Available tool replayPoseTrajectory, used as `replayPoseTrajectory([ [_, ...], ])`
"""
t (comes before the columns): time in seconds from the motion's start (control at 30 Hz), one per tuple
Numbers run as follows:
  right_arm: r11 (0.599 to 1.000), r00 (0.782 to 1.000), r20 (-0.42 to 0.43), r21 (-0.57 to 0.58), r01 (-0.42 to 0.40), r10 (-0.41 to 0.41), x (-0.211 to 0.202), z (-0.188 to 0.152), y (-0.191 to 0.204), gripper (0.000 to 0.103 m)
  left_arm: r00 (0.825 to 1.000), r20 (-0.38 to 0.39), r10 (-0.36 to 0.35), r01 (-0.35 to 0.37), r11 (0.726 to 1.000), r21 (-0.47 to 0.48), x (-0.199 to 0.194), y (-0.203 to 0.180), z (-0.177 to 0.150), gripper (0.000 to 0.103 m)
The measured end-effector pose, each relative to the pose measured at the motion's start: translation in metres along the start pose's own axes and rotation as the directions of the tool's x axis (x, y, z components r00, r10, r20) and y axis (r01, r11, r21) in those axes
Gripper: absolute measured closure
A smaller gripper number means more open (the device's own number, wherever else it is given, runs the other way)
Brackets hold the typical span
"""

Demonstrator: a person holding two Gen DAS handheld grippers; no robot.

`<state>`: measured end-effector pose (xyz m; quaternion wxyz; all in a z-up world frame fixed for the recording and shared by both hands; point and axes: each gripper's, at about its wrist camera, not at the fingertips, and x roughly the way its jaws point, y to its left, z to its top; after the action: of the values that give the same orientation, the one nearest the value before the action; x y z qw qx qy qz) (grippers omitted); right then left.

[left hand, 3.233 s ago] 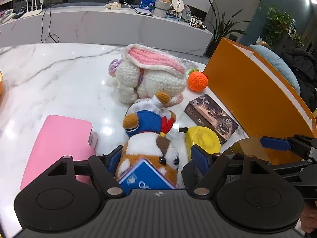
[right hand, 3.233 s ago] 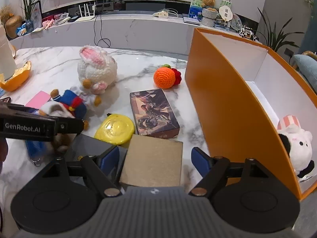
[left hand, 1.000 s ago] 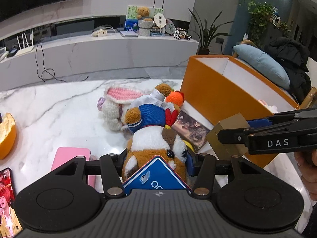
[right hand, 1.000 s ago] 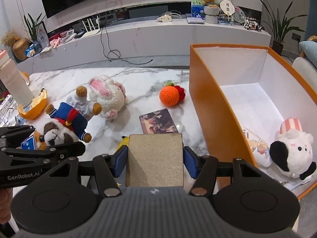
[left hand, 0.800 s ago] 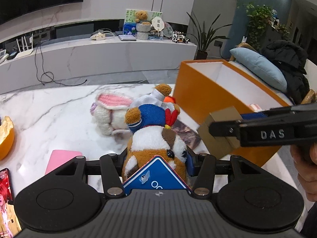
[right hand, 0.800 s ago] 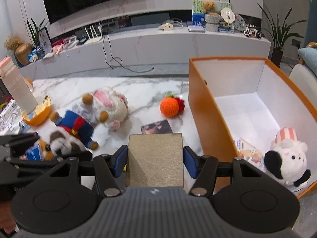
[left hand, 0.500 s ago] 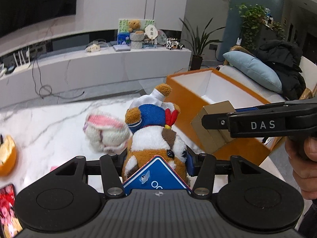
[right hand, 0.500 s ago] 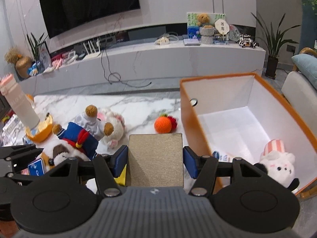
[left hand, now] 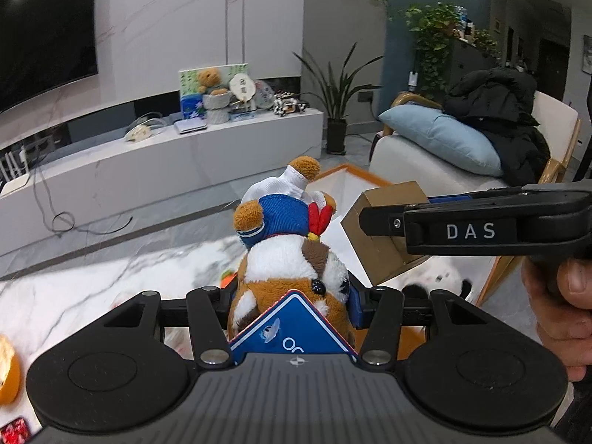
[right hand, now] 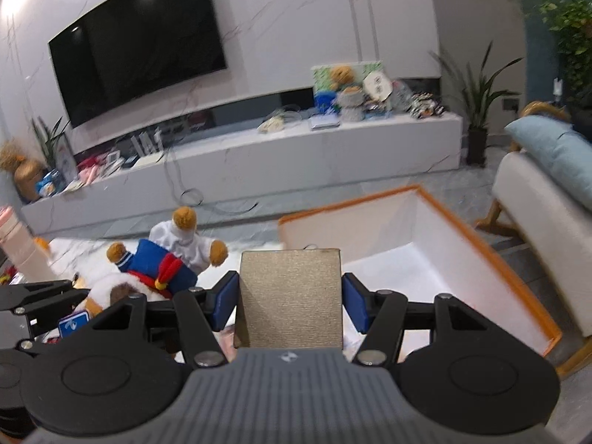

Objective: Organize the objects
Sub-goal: 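Lift both held items and carry them over the orange box, then open left tool to drop plush and card while right releases kraft box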

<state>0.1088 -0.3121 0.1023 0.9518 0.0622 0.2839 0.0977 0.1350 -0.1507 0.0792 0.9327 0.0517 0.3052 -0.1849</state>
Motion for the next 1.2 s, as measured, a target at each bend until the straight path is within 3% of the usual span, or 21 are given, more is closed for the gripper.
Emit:
replayPoseTrajectory([
  [0.2,0.998,1.000,-0.022,0.057,0.006,-0.004,0.014,0.018,-0.045,0.041,0.999,-0.008,-0.036,0.036,0.999,0.032,0.028,-0.035,0.025,0.043],
  [0.4,0.993,0.994,-0.063,0.072,0.089,-0.085,0.041,0.026,-0.077,0.041,0.997,-0.051,-0.050,0.051,0.998,0.024,0.067,-0.060,0.038,0.043],
  [0.63,0.990,0.980,-0.186,0.101,0.095,-0.075,0.084,0.028,-0.110,0.041,0.991,-0.134,0.013,-0.011,1.000,0.023,0.116,-0.070,0.040,0.043],
  [0.77,0.990,0.967,-0.243,0.102,0.102,-0.074,0.107,0.021,-0.118,0.042,0.977,-0.214,0.008,-0.018,0.999,-0.044,0.143,-0.065,0.035,0.043],
  [1.03,0.988,0.948,-0.302,0.084,0.128,-0.097,0.137,0.014,-0.121,0.042,0.941,-0.331,0.078,-0.089,0.996,-0.020,0.184,-0.072,0.032,0.044],
  [1.2,0.979,0.948,-0.293,0.121,0.164,-0.122,0.142,0.017,-0.136,0.042,0.958,-0.273,0.091,-0.112,0.992,-0.064,0.188,-0.079,0.039,0.044],
])
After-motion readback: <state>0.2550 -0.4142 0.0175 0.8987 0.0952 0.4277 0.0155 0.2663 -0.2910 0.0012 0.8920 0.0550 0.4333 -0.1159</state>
